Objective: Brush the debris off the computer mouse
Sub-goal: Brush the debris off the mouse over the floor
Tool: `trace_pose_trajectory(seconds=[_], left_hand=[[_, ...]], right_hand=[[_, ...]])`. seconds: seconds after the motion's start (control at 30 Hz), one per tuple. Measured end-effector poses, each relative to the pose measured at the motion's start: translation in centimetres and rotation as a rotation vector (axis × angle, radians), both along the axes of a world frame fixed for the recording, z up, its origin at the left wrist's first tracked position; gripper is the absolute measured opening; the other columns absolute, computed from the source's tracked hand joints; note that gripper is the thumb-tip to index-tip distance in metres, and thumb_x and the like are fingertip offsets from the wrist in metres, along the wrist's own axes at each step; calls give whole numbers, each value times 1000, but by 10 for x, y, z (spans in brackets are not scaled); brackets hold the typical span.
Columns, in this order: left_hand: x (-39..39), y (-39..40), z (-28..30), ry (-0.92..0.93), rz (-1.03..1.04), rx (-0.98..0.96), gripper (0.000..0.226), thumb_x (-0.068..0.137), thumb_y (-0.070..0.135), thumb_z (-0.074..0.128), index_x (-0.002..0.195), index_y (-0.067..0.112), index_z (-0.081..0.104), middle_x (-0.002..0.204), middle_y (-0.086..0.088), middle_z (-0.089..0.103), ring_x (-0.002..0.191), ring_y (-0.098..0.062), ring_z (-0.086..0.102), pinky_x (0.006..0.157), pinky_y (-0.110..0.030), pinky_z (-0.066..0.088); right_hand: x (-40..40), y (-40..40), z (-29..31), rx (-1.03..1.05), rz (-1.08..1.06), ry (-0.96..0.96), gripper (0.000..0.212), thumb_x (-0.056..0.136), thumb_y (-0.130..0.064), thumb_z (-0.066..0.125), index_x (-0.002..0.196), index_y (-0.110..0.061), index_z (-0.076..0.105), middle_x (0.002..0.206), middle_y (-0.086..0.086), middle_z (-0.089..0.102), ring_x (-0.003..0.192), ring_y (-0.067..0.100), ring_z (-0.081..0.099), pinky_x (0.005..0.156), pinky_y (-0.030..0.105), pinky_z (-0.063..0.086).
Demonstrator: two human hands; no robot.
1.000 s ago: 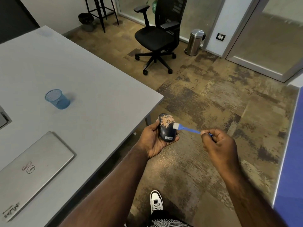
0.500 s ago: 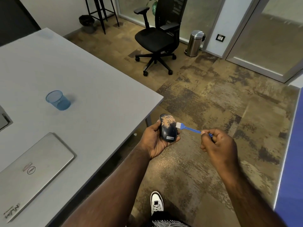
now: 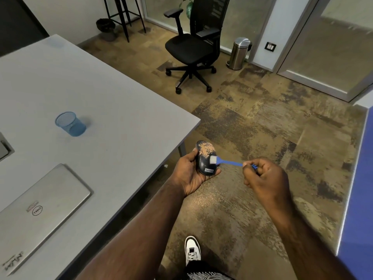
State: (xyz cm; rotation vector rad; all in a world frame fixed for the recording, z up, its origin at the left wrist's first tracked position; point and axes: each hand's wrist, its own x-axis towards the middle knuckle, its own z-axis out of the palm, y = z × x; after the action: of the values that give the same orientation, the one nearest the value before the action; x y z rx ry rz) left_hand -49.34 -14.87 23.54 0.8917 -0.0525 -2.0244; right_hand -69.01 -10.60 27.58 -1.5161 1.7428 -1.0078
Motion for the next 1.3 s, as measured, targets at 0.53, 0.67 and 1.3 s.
trace_pose_trajectory(seconds=[0.53,0.67,1.3], left_hand=[[-1,-6,-3,-1,-26,17,56,101,40,31,140,0,40,118,-24,60,98,-34,63,80,-48,56],[-1,-5,-2,6,-25,19,55,101,39,33,141,1,39,123,-25,56,97,-35,63,80,-49,56],[-3,-5,2,-28,-58,27,57,101,40,31,141,1,37,115,-25,58,91,-34,64,70,-45,59]], right_hand=[[9,-17,7,-44,14,38,7,87,-30,65,80,-32,66,62,-22,69,47,-3,63,39,12,45],[4,-26,10,-38,-75,20,5,89,-27,64,86,-28,68,64,-29,68,50,-10,63,41,6,43],[4,-34,13,-37,-57,54,10,87,-35,63,85,-27,69,60,-19,69,50,-4,64,41,11,45]])
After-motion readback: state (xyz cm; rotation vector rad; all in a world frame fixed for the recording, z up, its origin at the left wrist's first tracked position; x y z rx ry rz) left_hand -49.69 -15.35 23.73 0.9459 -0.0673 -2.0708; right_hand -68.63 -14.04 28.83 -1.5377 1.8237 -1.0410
